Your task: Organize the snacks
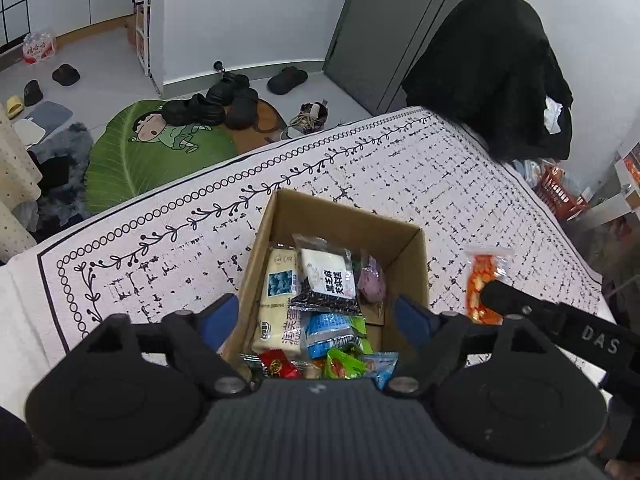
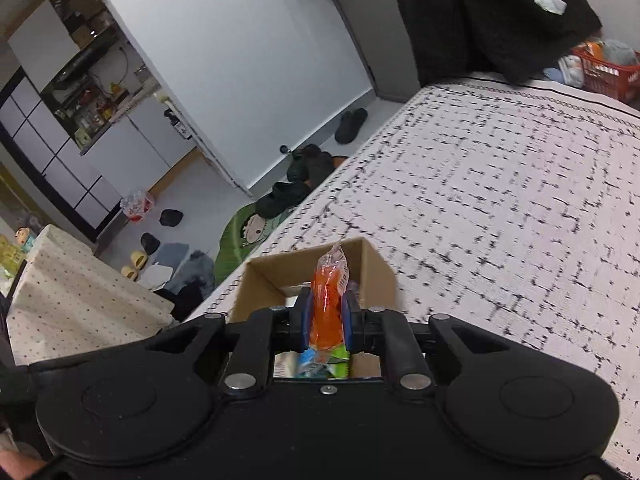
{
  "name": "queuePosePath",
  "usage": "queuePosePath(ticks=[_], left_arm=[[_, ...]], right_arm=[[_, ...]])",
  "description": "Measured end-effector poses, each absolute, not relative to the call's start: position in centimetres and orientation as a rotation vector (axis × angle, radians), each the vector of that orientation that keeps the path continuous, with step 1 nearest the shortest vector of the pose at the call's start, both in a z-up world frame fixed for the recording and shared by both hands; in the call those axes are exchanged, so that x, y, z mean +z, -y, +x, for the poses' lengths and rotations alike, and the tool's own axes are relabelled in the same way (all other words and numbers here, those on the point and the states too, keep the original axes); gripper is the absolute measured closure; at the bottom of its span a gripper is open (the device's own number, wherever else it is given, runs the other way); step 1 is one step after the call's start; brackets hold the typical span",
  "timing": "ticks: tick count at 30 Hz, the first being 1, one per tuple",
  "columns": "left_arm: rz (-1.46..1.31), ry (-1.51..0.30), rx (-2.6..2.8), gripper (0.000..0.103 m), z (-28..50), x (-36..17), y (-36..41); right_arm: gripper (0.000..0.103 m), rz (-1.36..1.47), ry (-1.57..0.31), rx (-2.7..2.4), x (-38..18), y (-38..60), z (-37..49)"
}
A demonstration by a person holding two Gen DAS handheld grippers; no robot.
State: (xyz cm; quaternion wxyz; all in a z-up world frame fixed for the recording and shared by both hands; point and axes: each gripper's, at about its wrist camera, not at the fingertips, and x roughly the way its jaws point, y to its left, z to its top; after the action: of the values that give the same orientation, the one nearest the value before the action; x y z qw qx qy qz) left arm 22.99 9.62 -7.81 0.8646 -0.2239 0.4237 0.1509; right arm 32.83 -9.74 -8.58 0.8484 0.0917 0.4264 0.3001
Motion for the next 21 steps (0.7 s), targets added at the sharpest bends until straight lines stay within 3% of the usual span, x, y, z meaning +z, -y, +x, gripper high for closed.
queuePosePath(ticks=[1,4,5,7,18,21], left_arm=[[-0.468,-0.886,0.32,0.014,22.8,-7.5,-9.8],[-0.484,-0.879,0.314,0.005,22.4,-6.8,-10.2],[-0.487,-0.872,0.308,0.004,22.3,-6.5,-10.4],[-0.476,-0.864,0.3,0.0,22.0,-6.0,-10.4],[-0.437,-0.843,0.256,0.0,20.1,-3.3,-10.2],[-0.424,-0.839,0.238,0.0,19.3,-2.6,-10.0]], right_arm=[[0.083,0.192,-0.902,0.631,-8.4,9.5,32.8],[0.053,0.175,-0.874,0.594,-7.5,9.1,32.4],[0.051,0.165,-0.855,0.581,-7.1,9.2,32.1],[0.051,0.169,-0.85,0.576,-6.7,9.4,31.8],[0.05,0.195,-0.851,0.517,-4.9,11.7,28.6],[0.044,0.2,-0.843,0.504,-4.2,12.4,27.7]])
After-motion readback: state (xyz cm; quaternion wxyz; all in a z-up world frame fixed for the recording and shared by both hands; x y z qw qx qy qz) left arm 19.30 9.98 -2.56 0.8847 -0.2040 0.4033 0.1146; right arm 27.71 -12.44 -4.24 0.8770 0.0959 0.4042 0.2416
